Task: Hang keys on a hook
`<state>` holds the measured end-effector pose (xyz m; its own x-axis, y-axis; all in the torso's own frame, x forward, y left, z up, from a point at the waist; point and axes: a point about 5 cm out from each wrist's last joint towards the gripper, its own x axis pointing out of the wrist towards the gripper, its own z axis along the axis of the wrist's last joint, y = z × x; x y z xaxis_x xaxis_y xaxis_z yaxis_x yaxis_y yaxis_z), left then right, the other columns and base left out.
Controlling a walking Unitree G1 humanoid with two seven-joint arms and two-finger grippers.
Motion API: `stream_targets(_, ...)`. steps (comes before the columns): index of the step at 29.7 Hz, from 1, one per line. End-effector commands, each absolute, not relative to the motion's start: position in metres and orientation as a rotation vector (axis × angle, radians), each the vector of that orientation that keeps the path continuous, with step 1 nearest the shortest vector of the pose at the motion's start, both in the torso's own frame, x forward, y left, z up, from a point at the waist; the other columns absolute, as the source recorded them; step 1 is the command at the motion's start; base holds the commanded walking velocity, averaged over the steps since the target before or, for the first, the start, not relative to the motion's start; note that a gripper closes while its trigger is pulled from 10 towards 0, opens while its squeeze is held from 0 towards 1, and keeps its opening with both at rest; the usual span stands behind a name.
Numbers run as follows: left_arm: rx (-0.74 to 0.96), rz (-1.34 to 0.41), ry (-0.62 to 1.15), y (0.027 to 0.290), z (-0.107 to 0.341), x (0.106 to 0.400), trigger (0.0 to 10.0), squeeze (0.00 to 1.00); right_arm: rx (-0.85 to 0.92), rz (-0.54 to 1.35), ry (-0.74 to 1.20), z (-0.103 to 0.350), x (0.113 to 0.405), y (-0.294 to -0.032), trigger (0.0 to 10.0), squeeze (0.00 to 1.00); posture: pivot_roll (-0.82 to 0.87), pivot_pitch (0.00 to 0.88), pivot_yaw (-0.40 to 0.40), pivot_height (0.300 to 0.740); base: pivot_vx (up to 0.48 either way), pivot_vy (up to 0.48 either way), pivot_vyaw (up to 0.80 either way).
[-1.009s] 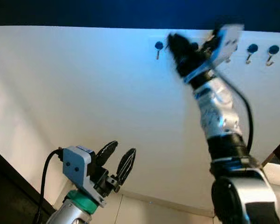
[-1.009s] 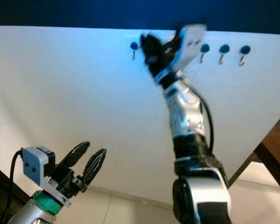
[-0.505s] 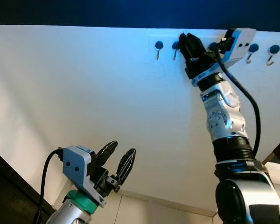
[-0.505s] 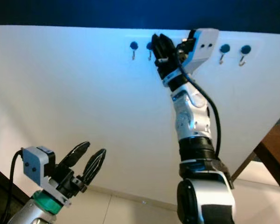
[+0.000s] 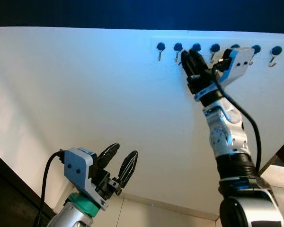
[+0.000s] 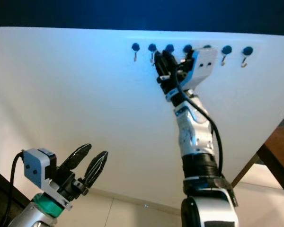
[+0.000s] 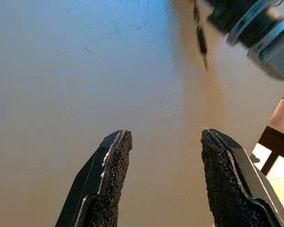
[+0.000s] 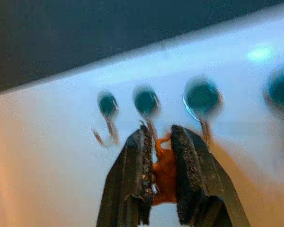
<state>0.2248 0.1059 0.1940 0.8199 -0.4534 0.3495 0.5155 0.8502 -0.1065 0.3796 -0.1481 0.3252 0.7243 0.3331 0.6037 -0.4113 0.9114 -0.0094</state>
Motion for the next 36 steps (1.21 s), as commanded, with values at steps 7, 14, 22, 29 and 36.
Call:
stream_targets(7, -0.192, -0.517, -0.314, 0.107, 0.193, 0.223, 10.0, 0.00, 0.148, 0.384, -0.526, 0.289, 0.381, -0.146, 10.0, 0.00, -0.12, 0.095, 0.141, 0.740, 0.000, 0.000, 0.00)
stream_targets(14, -0.195, -0.506, -0.303, 0.108, 0.191, 0.223, 10.0, 0.00, 0.105, 0.416, -0.438, 0.272, 0.381, -0.139, 10.0, 0.00, -0.12, 0.100, 0.141, 0.740, 0.000, 0.000, 0.00)
stream_targets(22, -0.179, -0.390, -0.244, 0.118, 0.179, 0.228, 10.0, 0.00, 0.032, 0.508, -0.264, 0.230, 0.373, -0.123, 10.0, 0.00, -0.12, 0.101, 0.127, 0.740, 0.000, 0.000, 0.00)
stream_targets(29, -0.097, -0.168, -0.117, 0.143, 0.151, 0.234, 10.0, 0.00, 0.000, 0.602, -0.072, 0.177, 0.351, -0.108, 10.0, 0.00, -0.12, 0.098, 0.118, 0.740, 0.000, 0.000, 0.00)
stream_targets(36, 0.028, 0.139, 0.038, 0.177, 0.115, 0.232, 10.0, 0.00, 0.048, 0.414, 0.080, 0.111, 0.313, -0.125, 10.0, 0.00, -0.14, 0.069, 0.110, 0.740, 0.000, 0.000, 0.00)
